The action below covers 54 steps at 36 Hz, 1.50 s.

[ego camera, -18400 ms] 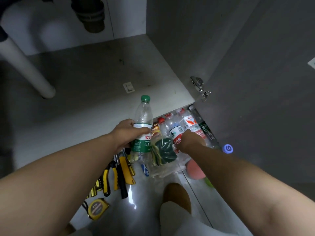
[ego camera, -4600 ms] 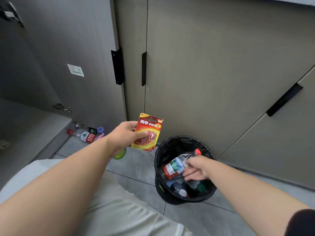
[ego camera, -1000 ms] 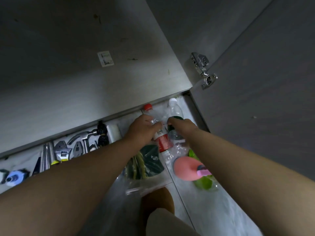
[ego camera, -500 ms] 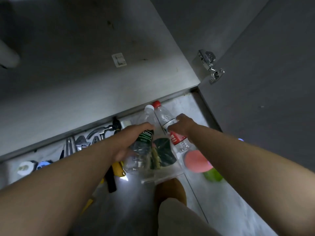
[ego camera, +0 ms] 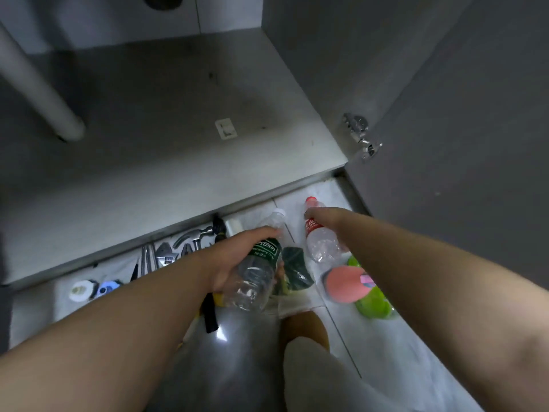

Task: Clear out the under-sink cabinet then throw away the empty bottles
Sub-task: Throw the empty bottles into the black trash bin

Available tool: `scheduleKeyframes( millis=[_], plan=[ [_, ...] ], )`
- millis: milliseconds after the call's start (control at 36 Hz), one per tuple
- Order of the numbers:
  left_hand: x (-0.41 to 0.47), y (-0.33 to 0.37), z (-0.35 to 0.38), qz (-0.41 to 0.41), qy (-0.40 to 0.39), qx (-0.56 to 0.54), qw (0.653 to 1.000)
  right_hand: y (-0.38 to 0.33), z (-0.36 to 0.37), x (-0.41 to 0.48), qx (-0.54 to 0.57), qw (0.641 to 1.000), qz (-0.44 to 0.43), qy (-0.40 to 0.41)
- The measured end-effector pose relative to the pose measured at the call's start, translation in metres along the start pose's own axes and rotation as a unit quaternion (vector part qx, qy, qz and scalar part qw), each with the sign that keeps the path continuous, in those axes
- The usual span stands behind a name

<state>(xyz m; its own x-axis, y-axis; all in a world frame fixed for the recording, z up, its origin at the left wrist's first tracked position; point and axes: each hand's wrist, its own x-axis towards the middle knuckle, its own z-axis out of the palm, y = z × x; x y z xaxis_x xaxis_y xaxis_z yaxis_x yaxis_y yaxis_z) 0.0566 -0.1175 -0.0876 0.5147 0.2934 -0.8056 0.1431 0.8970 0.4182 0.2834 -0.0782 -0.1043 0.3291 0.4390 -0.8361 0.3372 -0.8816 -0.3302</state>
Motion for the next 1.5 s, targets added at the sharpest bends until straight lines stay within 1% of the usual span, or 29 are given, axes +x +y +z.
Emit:
scheduleKeyframes(
  millis=[83, 194, 250, 306, 389, 444, 500, 611, 667, 806, 917, 972, 1056, 1194, 1278, 1417, 1444, 1500],
  plan=[
    [-0.026, 0.009, 0.023, 0.037, 0.005, 0.0, 0.999, 0.003, -0.018, -0.034, 0.074, 0.997, 0.0, -0.017],
    [-0.069, 0.027, 0.06, 0.156, 0.041, 0.015, 0.987, 0.009, -0.043, -0.094, 0.173, 0.981, -0.053, -0.074],
    [-0.093, 0.038, 0.082, 0.219, 0.072, 0.026, 0.973, 0.014, -0.057, -0.127, 0.184, 0.976, -0.093, -0.067],
    [-0.117, 0.049, 0.103, 0.273, 0.105, 0.035, 0.956, 0.019, -0.069, -0.161, 0.196, 0.968, -0.149, -0.047],
    [-0.151, 0.059, 0.141, 0.323, 0.126, 0.055, 0.936, 0.033, -0.088, -0.209, 0.229, 0.948, -0.218, -0.022],
    [-0.167, 0.063, 0.167, 0.339, 0.127, 0.057, 0.931, 0.046, -0.099, -0.239, 0.24, 0.937, -0.252, -0.008],
    [-0.181, 0.062, 0.197, 0.337, 0.121, 0.066, 0.931, 0.064, -0.112, -0.266, 0.255, 0.924, -0.284, 0.011],
    [-0.197, 0.042, 0.261, 0.344, 0.087, 0.116, 0.927, 0.113, -0.137, -0.312, 0.265, 0.904, -0.333, 0.033],
    [-0.2, 0.023, 0.289, 0.343, 0.068, 0.131, 0.927, 0.144, -0.147, -0.329, 0.273, 0.898, -0.341, 0.051],
    [-0.191, -0.041, 0.339, 0.325, -0.018, 0.19, 0.926, 0.237, -0.164, -0.358, 0.335, 0.877, -0.335, 0.082],
    [-0.179, -0.1, 0.361, 0.284, -0.085, 0.222, 0.929, 0.319, -0.164, -0.372, 0.375, 0.863, -0.307, 0.144],
    [-0.177, -0.12, 0.37, 0.271, -0.108, 0.264, 0.919, 0.357, -0.162, -0.376, 0.379, 0.864, -0.271, 0.19],
    [-0.177, -0.137, 0.378, 0.265, -0.137, 0.316, 0.901, 0.412, -0.157, -0.381, 0.38, 0.864, -0.209, 0.256],
    [-0.182, -0.144, 0.381, 0.254, -0.157, 0.358, 0.885, 0.479, -0.133, -0.377, 0.373, 0.862, -0.094, 0.33],
    [-0.182, -0.145, 0.381, 0.257, -0.156, 0.364, 0.881, 0.503, -0.11, -0.369, 0.406, 0.855, -0.025, 0.321],
    [-0.178, -0.146, 0.379, 0.244, -0.161, 0.375, 0.88, 0.523, -0.078, -0.346, 0.469, 0.837, 0.054, 0.278],
    [-0.177, -0.145, 0.379, 0.241, -0.163, 0.379, 0.878, 0.524, -0.074, -0.343, 0.473, 0.838, 0.071, 0.264],
    [-0.176, -0.145, 0.379, 0.24, -0.164, 0.38, 0.878, 0.524, -0.069, -0.34, 0.454, 0.853, 0.118, 0.228]
  ],
)
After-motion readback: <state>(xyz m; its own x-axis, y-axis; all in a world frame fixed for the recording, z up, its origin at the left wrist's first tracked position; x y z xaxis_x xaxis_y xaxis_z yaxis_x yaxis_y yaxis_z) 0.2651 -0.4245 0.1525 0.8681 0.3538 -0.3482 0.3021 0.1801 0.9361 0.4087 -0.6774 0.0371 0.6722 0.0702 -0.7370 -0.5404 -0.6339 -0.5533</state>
